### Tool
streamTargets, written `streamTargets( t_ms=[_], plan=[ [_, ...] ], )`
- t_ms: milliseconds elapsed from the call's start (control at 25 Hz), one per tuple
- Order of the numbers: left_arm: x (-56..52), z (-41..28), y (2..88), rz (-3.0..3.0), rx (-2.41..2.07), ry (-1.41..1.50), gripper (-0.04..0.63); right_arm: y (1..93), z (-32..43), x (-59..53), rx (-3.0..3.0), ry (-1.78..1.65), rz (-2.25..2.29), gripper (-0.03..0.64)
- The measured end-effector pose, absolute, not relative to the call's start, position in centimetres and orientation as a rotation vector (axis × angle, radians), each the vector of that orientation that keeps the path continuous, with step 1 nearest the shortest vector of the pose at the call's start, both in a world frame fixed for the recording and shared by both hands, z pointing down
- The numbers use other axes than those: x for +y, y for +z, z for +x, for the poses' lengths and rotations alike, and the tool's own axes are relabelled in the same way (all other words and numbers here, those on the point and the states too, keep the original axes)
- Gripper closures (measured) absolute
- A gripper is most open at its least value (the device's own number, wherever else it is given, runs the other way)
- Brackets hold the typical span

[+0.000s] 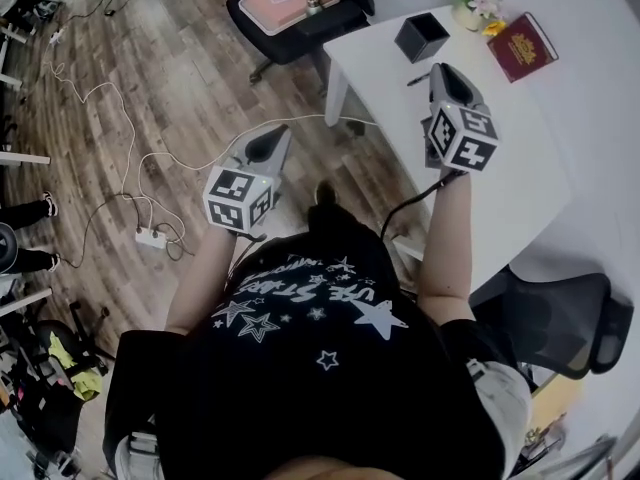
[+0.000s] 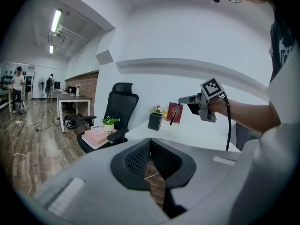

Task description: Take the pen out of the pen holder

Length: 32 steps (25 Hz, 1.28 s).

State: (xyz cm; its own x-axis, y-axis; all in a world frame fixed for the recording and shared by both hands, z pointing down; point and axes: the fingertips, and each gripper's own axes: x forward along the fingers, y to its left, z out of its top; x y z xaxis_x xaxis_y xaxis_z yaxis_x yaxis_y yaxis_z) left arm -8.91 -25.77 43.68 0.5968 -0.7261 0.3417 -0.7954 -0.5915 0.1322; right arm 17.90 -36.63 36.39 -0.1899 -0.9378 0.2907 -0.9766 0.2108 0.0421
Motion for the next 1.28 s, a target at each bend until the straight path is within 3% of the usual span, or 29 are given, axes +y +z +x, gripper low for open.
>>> streamTargets(
  t_ms=[680,1280],
  plan=[
    [-11.1,-11.0,46.2,2.554,-1.124,0.401,0.584,41.5,11.6,-17.8,-2.230,0.342,1.680,0.578],
    [-9.8,-11.8,47.0,2.559,-1.093,0.415,0.584,45.5,11.4,-11.3,-2.160,0.460,1.697,0.578]
  ],
)
